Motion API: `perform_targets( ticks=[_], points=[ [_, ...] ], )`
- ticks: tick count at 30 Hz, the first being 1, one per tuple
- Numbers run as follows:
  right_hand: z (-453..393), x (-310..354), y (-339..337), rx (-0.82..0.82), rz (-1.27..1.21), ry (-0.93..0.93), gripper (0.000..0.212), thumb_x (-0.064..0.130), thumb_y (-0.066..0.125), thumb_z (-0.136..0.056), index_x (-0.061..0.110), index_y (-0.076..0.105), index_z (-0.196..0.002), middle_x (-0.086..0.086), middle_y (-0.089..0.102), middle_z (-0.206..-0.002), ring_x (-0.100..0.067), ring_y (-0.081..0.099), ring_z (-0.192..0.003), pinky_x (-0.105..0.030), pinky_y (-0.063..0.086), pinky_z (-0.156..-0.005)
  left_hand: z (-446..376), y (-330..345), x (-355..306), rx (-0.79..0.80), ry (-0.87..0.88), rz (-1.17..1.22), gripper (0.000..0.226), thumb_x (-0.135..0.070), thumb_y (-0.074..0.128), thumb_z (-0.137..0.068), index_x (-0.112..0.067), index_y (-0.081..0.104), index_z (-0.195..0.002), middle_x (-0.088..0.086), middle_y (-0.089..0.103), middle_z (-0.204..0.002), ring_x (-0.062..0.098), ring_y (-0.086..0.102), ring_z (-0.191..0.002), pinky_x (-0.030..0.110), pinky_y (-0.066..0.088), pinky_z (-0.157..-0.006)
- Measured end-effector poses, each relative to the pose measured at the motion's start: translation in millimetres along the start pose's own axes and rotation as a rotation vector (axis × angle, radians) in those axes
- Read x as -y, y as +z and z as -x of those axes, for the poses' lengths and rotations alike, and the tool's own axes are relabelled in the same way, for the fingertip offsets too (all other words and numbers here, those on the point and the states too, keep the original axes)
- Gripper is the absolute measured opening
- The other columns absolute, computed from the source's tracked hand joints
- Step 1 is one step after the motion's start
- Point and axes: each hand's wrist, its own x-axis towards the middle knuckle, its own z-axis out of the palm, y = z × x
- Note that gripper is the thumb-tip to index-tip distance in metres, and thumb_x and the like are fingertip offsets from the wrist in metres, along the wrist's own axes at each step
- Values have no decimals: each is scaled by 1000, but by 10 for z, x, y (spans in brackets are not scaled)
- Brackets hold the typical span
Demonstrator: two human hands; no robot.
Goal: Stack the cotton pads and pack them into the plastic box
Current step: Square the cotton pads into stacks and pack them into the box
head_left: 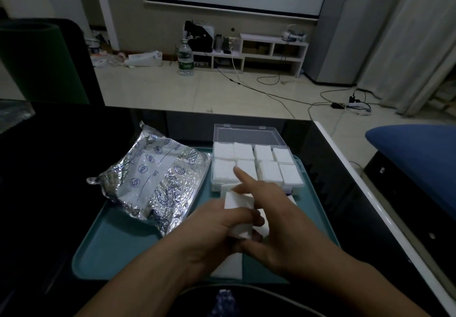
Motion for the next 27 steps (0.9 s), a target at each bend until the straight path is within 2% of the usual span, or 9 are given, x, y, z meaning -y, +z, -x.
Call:
perform_targets(
  ticks=[3, 5, 7, 9, 12, 17, 21, 24, 27],
  points=[
    [7, 5, 4, 46, 26, -8, 110, 38, 81, -73, 52, -3, -143, 28, 35, -135, 5, 31, -127, -13, 27, -105, -2, 1, 9, -2, -12, 17, 18, 5, 57, -88, -3, 65, -102, 15, 60, -77, 22, 55, -61, 25, 37, -46],
    [16, 20, 7, 44, 26, -3, 107, 45, 77, -74, 49, -2, -145, 24, 35, -140, 5, 31, -128, -14, 28, -106, -8, -8, 26, -14, -5, 25, 20, 5, 59, -87, 0, 65, -105, 17, 58, -83, 23, 55, -65, 27, 42, -53],
    [21, 16, 22, 6, 43, -13, 101, 49, 72, -75, 40, 5, -151, 19, 40, -138, 1, 37, -125, -19, 33, -106, -7, 0, 30, -17, 14, 42, 20, 6, 59, -86, 1, 65, -105, 19, 55, -86, 23, 55, -66, 30, 38, -60],
    [22, 9, 52, -28, 109, -57, 95, 51, 64, -76, 29, 12, -154, 13, 45, -135, -5, 42, -122, -24, 37, -104, -2, 19, 32, -13, 42, 34, 18, 8, 57, -86, -1, 66, -98, 15, 55, -77, 19, 53, -58, 29, 33, -58],
    [25, 22, 86, -28, 185, -92, 92, 43, 63, -79, 23, 14, -154, 8, 46, -134, -9, 43, -121, -26, 39, -103, 18, 52, 22, -32, 68, -29, 24, 5, 57, -86, -11, 74, -80, 10, 55, -69, 16, 50, -52, 24, 38, -51],
    [34, 63, 82, 2, 298, -86, 93, 43, 61, -78, 20, 12, -153, 6, 42, -134, -8, 37, -119, -20, 29, -102, 33, 73, 32, -93, 52, -78, 17, -4, 58, -89, -7, 73, -82, 16, 58, -75, 21, 54, -57, 26, 42, -52],
    [49, 58, 111, 4, 386, -69, 90, 47, 61, -74, 16, 23, -150, 3, 44, -135, -11, 38, -122, -22, 32, -104, 31, 94, 52, -118, 62, -68, 25, -7, 58, -91, -12, 78, -77, 18, 66, -84, 28, 58, -77, 29, 43, -58],
    [34, 51, 106, 3, 303, -45, 74, 40, 60, -73, 20, 37, -141, 5, 45, -132, -12, 41, -121, -25, 38, -105, 38, 105, 46, -91, 79, -101, 33, 3, 53, -90, -13, 79, -75, 17, 67, -82, 28, 61, -78, 29, 46, -61],
    [23, 47, 89, -2, 213, -26, 68, 35, 62, -73, 24, 39, -136, 9, 44, -129, -10, 42, -118, -23, 37, -102, 13, 90, 70, -92, 83, -107, 27, 8, 54, -87, -6, 75, -75, 21, 65, -83, 30, 61, -79, 30, 47, -63]
  ],
)
